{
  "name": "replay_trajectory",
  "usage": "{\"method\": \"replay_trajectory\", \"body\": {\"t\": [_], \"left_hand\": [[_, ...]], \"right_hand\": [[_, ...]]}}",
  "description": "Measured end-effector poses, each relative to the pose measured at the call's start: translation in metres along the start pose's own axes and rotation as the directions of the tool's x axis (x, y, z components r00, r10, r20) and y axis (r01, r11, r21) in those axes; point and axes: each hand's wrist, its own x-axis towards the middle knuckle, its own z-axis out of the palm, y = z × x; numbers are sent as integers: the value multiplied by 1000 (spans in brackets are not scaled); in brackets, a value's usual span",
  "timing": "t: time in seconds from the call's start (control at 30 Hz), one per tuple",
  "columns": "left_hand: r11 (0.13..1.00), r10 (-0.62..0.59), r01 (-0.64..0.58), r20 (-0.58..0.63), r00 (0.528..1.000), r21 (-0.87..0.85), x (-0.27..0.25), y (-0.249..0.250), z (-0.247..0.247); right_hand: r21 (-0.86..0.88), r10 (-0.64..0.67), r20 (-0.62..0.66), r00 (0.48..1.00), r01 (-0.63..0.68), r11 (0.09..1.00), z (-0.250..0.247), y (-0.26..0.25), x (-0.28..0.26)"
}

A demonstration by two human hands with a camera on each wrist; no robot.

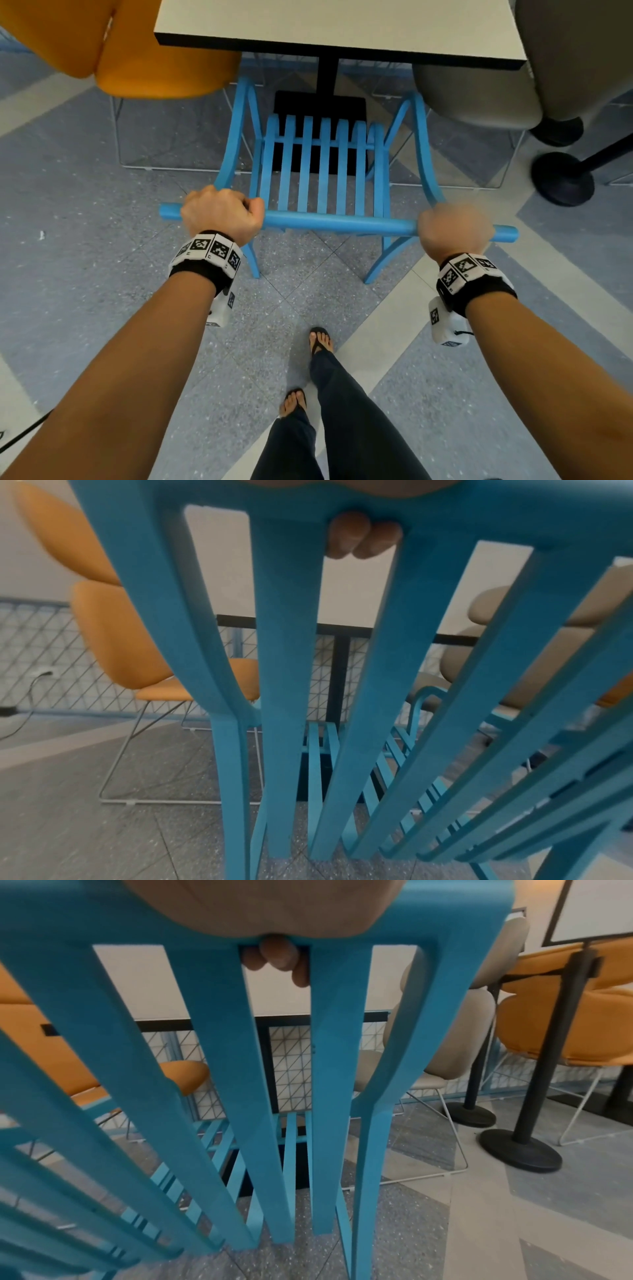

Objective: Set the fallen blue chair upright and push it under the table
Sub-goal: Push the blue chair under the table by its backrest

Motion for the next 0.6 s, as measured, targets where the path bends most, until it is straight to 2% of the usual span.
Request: {"method": "replay_trajectory", "body": {"t": [0.27, 0.6], "left_hand": [[999, -35, 36, 33, 999, -24, -3, 4, 1], [996, -46, 42, -49, 998, -79, -5, 4, 9]], "right_hand": [[-20, 11, 44, 999, -10, 1000, -2, 5, -1], [-73, 25, 10, 1000, -24, 997, 3, 11, -3]]}}
